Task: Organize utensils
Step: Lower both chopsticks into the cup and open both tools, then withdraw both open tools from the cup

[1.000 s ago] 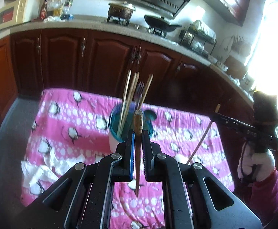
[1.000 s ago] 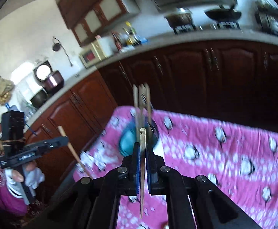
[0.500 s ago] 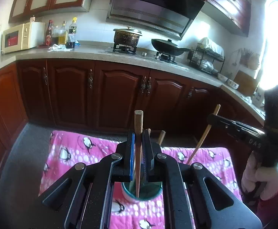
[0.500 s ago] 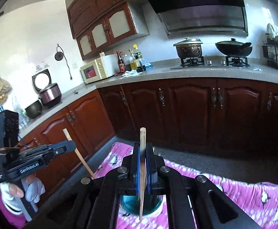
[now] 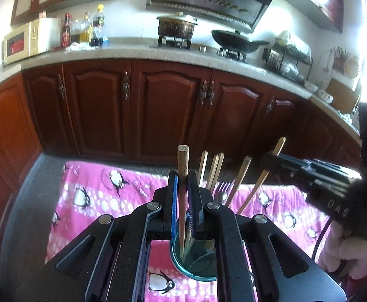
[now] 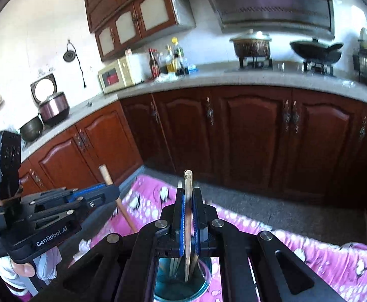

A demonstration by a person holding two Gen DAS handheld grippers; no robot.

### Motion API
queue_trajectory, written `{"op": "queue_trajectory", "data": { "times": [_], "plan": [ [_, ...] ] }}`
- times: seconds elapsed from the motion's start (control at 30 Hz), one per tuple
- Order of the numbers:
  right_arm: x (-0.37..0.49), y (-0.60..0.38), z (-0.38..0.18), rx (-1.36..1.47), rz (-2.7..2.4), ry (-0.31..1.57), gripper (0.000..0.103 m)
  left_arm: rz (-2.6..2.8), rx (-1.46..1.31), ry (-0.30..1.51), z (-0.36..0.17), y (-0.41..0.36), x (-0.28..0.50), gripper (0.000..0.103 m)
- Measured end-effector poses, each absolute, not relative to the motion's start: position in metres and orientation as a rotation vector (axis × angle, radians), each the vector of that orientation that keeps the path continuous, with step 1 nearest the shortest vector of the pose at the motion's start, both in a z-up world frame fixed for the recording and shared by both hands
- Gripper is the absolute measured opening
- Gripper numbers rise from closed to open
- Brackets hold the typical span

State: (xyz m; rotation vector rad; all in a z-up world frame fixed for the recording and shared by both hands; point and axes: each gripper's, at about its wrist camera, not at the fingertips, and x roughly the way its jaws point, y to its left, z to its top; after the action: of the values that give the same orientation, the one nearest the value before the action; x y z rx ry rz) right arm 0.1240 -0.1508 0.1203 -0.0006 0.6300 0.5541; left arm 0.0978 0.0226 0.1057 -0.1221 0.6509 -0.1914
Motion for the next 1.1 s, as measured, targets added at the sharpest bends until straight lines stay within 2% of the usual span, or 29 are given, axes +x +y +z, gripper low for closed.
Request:
{"op": "queue_trajectory", "data": {
  "times": [0.2, 0.43, 0.57, 0.77, 0.83, 0.9, 0.97, 1.1],
  "plan": [
    [0.134, -0.151, 0.087, 0.001, 0.551, 0.699, 0.005, -0.184, -0.111, 0.689, 0.087, 0.015, 0.101, 0.006],
    [0.138, -0.157, 0.083, 0.032, 0.553, 0.717, 0.005, -0.182, -0.105, 0.710, 0.080, 0.009, 0.103, 0.006],
    [0.137, -0.162, 0.080, 0.057, 0.549, 0.731, 0.027, -0.184, -0.109, 0.713, 0.082, 0.008, 0.102, 0.006],
    [0.130, -0.168, 0.075, 0.066, 0.554, 0.744, 0.028, -0.185, -0.120, 0.719, 0.082, 0.009, 0.100, 0.007],
    [0.129, -0.170, 0.073, 0.067, 0.549, 0.753, 0.029, -0.185, -0.124, 0.723, 0.083, 0.009, 0.099, 0.010],
    [0.127, -0.172, 0.073, 0.075, 0.550, 0.758, 0.029, -0.180, -0.130, 0.723, 0.083, 0.010, 0.097, 0.026],
    [0.123, -0.175, 0.073, 0.078, 0.548, 0.757, 0.029, -0.179, -0.139, 0.721, 0.084, 0.011, 0.094, 0.033],
    [0.114, -0.181, 0.076, 0.083, 0.548, 0.750, 0.029, -0.168, -0.138, 0.721, 0.086, 0.012, 0.089, 0.034]
  ]
}}
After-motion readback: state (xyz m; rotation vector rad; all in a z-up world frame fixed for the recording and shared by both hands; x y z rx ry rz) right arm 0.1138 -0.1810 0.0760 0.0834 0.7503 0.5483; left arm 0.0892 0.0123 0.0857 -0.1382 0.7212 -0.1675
